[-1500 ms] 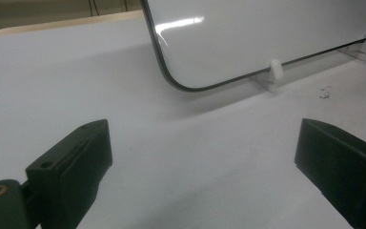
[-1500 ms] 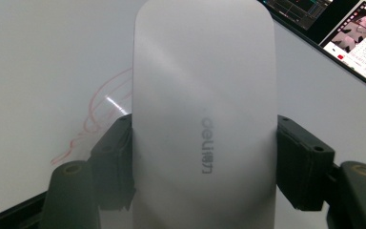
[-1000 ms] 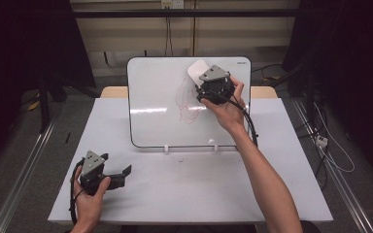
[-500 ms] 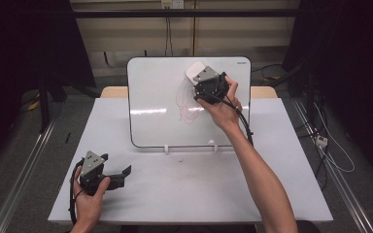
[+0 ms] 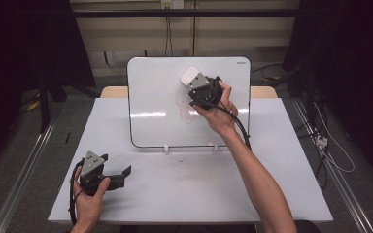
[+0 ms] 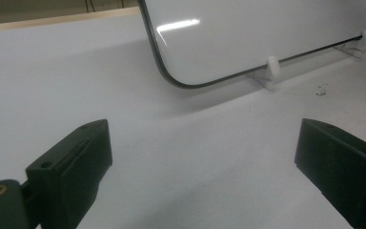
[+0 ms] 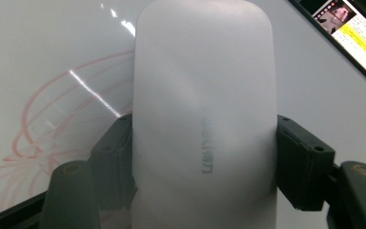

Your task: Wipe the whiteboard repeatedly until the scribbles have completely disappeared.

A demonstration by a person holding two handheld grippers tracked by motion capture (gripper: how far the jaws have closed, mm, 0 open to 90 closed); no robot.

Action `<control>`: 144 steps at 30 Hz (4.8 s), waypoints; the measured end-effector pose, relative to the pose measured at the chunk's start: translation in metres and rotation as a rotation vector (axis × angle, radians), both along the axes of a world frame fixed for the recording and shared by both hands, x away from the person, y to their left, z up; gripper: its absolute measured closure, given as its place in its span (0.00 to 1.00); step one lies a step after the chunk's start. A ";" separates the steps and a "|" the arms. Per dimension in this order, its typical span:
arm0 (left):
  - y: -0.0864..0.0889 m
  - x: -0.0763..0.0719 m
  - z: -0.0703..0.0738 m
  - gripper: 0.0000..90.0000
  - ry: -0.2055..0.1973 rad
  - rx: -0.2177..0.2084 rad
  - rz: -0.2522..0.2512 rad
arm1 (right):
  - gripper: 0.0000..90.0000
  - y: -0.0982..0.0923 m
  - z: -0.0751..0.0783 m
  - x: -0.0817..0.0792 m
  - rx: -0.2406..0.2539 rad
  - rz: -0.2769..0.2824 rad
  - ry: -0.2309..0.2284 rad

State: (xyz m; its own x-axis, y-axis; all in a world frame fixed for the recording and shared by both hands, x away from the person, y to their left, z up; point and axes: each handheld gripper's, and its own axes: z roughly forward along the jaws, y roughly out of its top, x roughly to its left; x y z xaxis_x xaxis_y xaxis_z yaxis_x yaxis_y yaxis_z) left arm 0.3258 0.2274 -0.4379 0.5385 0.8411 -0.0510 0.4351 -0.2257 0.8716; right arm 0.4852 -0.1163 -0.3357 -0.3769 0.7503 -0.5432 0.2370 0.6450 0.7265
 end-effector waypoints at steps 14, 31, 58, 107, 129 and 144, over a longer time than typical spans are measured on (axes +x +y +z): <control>-0.003 -0.001 0.000 0.06 -0.008 0.018 -0.010 | 0.35 0.027 -0.026 -0.020 0.002 0.052 0.001; 0.000 -0.002 0.001 0.06 -0.011 0.011 -0.004 | 0.35 0.003 -0.001 -0.001 0.045 0.012 0.035; -0.002 -0.001 0.000 0.06 -0.008 0.020 -0.004 | 0.35 0.014 -0.032 -0.029 -0.002 0.041 0.037; -0.001 0.000 0.000 0.06 -0.008 0.010 -0.007 | 0.35 0.047 -0.016 -0.011 -0.031 0.064 -0.027; 0.004 -0.002 0.003 0.06 -0.019 0.003 0.006 | 0.35 0.024 0.012 0.013 0.030 0.010 -0.035; 0.001 -0.001 0.002 0.06 -0.015 0.006 0.002 | 0.35 0.063 -0.016 -0.008 -0.003 0.081 -0.050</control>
State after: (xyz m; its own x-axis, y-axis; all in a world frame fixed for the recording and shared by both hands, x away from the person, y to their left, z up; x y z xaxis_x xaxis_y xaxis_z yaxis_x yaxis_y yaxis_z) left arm 0.3251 0.2287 -0.4362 0.5372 0.8426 -0.0379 0.4224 -0.2299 0.8768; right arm 0.4769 -0.0533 -0.3521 -0.4091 0.7164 -0.5651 0.1475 0.6631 0.7339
